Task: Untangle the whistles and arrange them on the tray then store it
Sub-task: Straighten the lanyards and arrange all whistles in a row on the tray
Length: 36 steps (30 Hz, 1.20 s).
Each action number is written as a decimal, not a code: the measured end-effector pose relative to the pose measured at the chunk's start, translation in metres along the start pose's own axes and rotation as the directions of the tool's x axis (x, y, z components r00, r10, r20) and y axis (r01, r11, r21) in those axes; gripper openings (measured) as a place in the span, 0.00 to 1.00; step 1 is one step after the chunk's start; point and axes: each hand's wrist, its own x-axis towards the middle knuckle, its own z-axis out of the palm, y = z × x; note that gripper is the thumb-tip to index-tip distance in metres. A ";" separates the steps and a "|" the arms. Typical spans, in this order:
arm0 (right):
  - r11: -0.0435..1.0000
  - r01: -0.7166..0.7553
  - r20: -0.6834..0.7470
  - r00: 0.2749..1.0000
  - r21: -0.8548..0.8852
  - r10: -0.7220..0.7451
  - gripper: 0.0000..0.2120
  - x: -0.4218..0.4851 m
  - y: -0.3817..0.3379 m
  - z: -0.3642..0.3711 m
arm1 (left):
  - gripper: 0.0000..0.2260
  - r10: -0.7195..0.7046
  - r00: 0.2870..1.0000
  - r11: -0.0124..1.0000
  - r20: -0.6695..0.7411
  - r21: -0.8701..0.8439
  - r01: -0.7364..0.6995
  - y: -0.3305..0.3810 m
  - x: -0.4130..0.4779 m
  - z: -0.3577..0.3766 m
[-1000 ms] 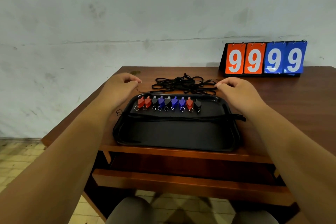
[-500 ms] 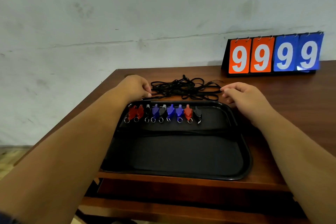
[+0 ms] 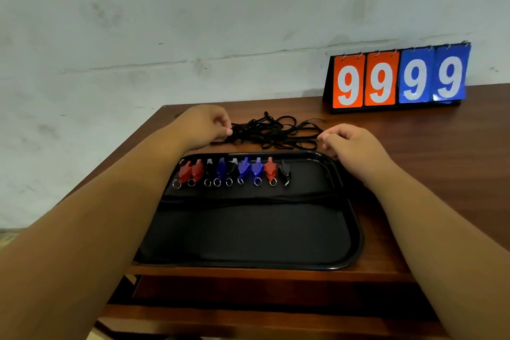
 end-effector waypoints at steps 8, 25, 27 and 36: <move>0.994 0.075 -0.039 0.996 -0.084 -0.079 0.07 -0.017 -0.025 -0.006 | 0.01 0.151 0.971 0.984 -0.186 -0.061 -0.165 0.072 -0.030 -0.040; 0.932 0.347 0.010 0.937 0.099 -0.350 0.17 -0.039 -0.189 0.015 | 0.03 0.212 0.921 0.899 -0.328 -0.303 -0.315 0.137 -0.077 -0.120; 0.931 0.343 0.001 0.938 0.128 -0.346 0.13 -0.041 -0.196 0.013 | 0.03 0.211 0.911 0.896 -0.355 -0.303 -0.326 0.137 -0.081 -0.129; 0.906 0.422 0.052 0.906 -0.030 -0.421 0.11 -0.058 -0.218 -0.014 | 0.06 0.145 0.903 0.824 -0.405 -0.456 -0.337 0.123 -0.096 -0.157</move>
